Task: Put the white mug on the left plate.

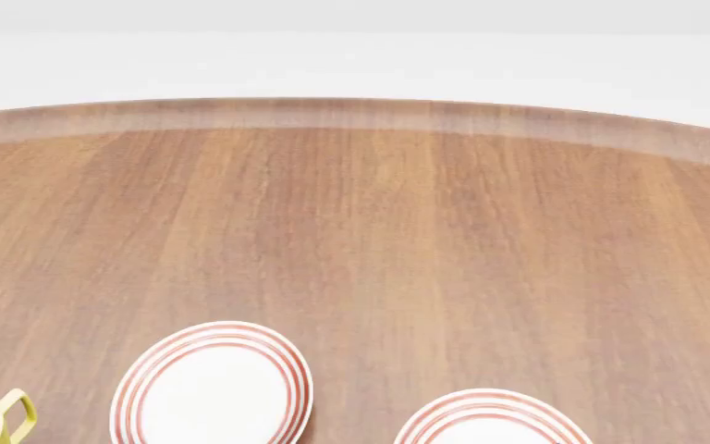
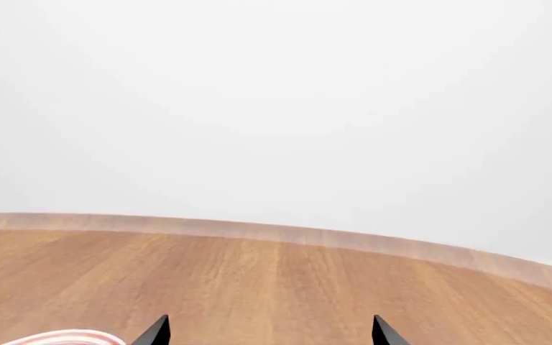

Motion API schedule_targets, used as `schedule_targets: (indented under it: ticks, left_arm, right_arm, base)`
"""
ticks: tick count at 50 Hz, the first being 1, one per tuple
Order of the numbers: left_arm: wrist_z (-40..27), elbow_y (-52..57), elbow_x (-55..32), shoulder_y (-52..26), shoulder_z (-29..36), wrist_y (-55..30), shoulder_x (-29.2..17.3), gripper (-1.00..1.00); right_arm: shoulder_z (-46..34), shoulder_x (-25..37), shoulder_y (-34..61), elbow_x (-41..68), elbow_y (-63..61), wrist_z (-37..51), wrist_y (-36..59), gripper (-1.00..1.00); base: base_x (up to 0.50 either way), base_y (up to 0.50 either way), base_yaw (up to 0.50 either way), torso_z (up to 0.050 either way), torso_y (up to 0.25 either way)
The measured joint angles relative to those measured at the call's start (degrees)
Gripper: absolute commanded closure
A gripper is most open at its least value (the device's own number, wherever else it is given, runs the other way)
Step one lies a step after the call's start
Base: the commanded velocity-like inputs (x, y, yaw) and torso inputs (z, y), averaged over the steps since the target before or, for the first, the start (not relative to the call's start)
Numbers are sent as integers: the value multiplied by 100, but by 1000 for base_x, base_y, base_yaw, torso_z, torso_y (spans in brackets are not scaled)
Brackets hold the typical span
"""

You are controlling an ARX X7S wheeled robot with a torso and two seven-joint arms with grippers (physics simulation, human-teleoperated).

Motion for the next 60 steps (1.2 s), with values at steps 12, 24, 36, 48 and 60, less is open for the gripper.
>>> schedule_targets:
  ticks: [12,24,36,48,60]
  left_arm:
    - [-75,-58,194,-13,72,45,-35,-100]
    - [-97,108,431,-73,116,-175,-82,-100]
    - [-94,254,577,-118,181,-335,-129,-100]
    - [-119,356,605,-119,215,-419,-171,-100]
    - [-170,355,544,-161,208,-485,-216,-100]
  right_arm:
    - [-42,22,30,0,19,27,9,-100]
    - [-76,39,59,-1,36,55,22,-100]
    - [-103,57,74,7,45,82,21,-100]
    - [-123,77,86,16,58,110,7,-100]
    - [-152,94,93,15,48,141,17,-100]
  base:
    - [0,0,0,0,0]
    - [0,0,0,0,0]
    - [0,0,0,0,0]
    - [0,0,0,0,0]
    - [0,0,0,0,0]
